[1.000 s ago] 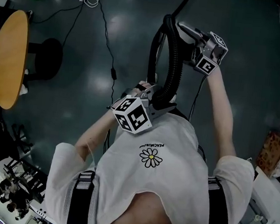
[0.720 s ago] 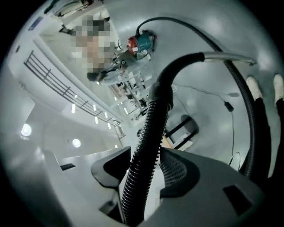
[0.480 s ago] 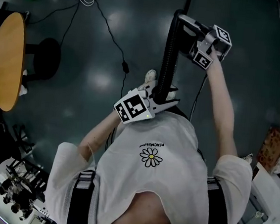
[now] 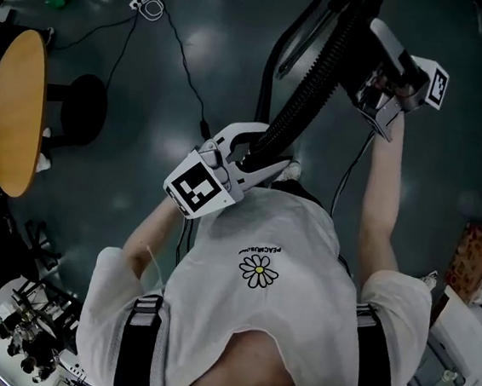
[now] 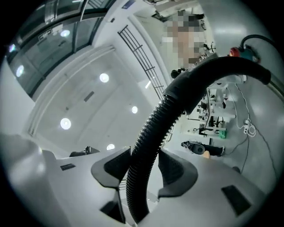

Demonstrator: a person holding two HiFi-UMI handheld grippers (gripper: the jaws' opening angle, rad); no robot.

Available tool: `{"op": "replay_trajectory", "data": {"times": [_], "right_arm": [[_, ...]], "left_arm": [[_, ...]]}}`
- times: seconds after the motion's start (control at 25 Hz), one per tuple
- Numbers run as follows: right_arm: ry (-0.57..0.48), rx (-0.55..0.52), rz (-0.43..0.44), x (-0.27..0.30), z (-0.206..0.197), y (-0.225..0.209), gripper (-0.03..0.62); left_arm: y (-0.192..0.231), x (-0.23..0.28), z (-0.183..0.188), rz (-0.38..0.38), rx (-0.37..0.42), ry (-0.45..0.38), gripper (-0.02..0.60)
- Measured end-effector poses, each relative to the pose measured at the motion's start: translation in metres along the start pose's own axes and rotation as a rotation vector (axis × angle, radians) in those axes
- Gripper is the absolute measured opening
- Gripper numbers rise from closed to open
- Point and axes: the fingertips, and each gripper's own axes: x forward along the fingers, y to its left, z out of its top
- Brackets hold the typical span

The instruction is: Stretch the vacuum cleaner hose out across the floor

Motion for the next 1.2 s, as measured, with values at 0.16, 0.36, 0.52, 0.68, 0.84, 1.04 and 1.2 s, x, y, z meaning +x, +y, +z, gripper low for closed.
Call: {"op": "replay_trajectory", "data": {"times": [0.16,0.36,0.52,0.68,0.84,1.04,1.2], "right_arm": [[0.041,-0.122,0.033,0.023,-0.001,0.029,0.193],[0.058,-0.233,0.017,0.025,0.012,0.053,0.193],[-0.013,-0.231,0.051,0.007,0.034,0.071,0.193],[-0.053,-0.263,0.025,-0.008,0.046,0.081,0.193],[-0.046,-0.381,-0.086,-0.007,0.043,0.082,0.193],[-0.080,-0.464,-0.147,-0.015,0.043,0.084,0.193],[-0.113,-0.468,-0.127,-0.015,0.046,0.086,0.193]], "left_arm": [[0.022,-0.004,0.012,0.012,-0.099,-0.041,0.156],[0.037,-0.021,0.040,0.026,-0.150,-0.118,0.161],[0.044,-0.024,0.089,0.138,-0.010,-0.228,0.161],[0.044,-0.008,0.084,0.149,0.075,-0.121,0.161],[0.073,0.013,0.048,0.370,0.111,0.155,0.161],[0.080,0.016,0.040,0.426,-0.113,0.128,0.177],[0.070,-0.001,0.050,0.358,-0.202,0.022,0.190]]}}
